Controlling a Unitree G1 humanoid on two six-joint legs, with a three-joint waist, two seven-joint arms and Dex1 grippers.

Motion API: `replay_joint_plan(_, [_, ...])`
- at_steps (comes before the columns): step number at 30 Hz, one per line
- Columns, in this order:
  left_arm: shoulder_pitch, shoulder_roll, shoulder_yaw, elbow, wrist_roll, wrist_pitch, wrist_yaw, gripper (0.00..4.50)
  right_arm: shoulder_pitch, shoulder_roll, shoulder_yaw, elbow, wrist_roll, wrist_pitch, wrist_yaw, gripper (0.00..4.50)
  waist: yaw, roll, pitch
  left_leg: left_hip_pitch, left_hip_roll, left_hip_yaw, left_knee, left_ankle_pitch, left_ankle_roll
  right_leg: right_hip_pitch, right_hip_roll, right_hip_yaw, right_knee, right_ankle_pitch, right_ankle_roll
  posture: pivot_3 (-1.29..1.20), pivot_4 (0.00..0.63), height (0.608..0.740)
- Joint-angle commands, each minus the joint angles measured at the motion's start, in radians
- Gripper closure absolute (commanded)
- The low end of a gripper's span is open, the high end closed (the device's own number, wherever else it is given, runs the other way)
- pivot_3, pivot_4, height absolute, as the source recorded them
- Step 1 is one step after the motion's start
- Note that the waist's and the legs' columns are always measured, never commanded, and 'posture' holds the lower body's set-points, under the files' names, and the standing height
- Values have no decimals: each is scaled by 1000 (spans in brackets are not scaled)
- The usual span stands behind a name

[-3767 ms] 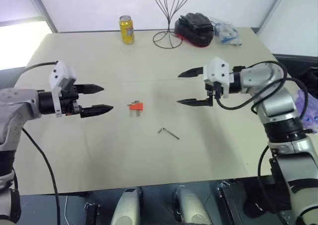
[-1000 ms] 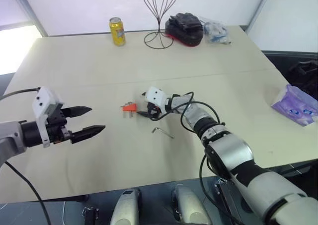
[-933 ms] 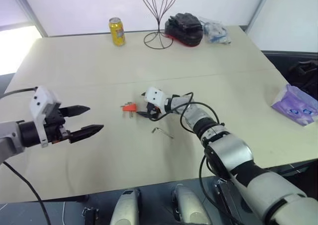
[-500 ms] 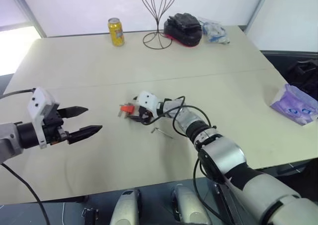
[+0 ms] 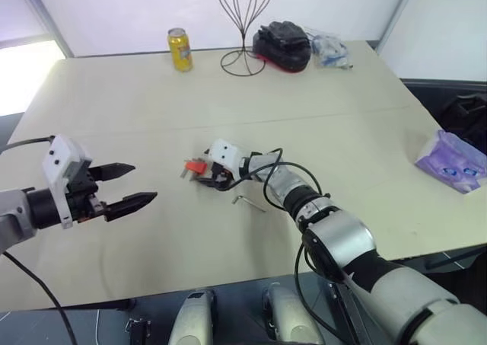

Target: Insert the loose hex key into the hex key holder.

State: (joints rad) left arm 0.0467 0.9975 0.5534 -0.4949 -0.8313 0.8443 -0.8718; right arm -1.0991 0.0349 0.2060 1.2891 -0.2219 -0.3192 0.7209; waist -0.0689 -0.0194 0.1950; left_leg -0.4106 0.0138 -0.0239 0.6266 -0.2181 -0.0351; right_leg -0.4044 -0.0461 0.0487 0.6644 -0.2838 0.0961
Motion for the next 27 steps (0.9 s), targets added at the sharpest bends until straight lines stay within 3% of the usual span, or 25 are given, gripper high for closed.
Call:
replay_joint_plan(1, [-9, 4, 5, -18, 2, -15, -1, 42, 16, -16, -1, 2, -10, 30, -27, 295, 0, 0, 0, 0, 0, 0, 0, 0, 0, 0, 0, 0, 0, 0, 0, 0, 150, 740])
replay_joint_plan(4, [-16, 11, 0, -11, 7, -18, -6, 42, 17, -13, 0, 3, -12, 42, -36, 295, 0, 0, 0, 1, 0, 0, 0, 0, 0, 1, 0, 0, 0, 0, 0, 0, 150, 740])
replay_joint_plan(9, [-28, 15, -9, -1, 16, -21, -11, 0, 19, -6, -3, 2, -10, 47, -43, 2651, 1, 0, 0, 1, 0, 0, 0, 0, 0, 1, 0, 0, 0, 0, 0, 0, 150, 740])
replay_joint_plan(10, [-31, 15, -10, 1, 17, -21, -11, 0, 21, -6, -2, 2, -11, 49, -46, 3303, 1, 0, 0, 1, 0, 0, 0, 0, 0, 1, 0, 0, 0, 0, 0, 0, 150, 740])
replay_joint_plan(11, [-33, 15, -12, 1, 19, -22, -10, 0, 22, -6, 0, 2, -12, 48, -49, 3498, 1, 0, 0, 1, 0, 0, 0, 0, 0, 1, 0, 0, 0, 0, 0, 0, 150, 740])
replay_joint_plan(18, [-65, 11, -40, 10, 26, -26, -3, 0, 19, -25, 29, -21, -47, -21, -106, 3486, 1, 0, 0, 1, 0, -1, 0, 0, 0, 1, 0, 0, 0, 0, 0, 0, 150, 740])
replay_joint_plan(27, [-257, -30, -176, 124, 47, -84, -17, 0, 40, -306, 221, -355, -339, -489, -410, 3486, 9, 0, 0, -1, -3, 1, -1, 0, 0, -1, 0, 1, -2, 0, 0, 0, 150, 740])
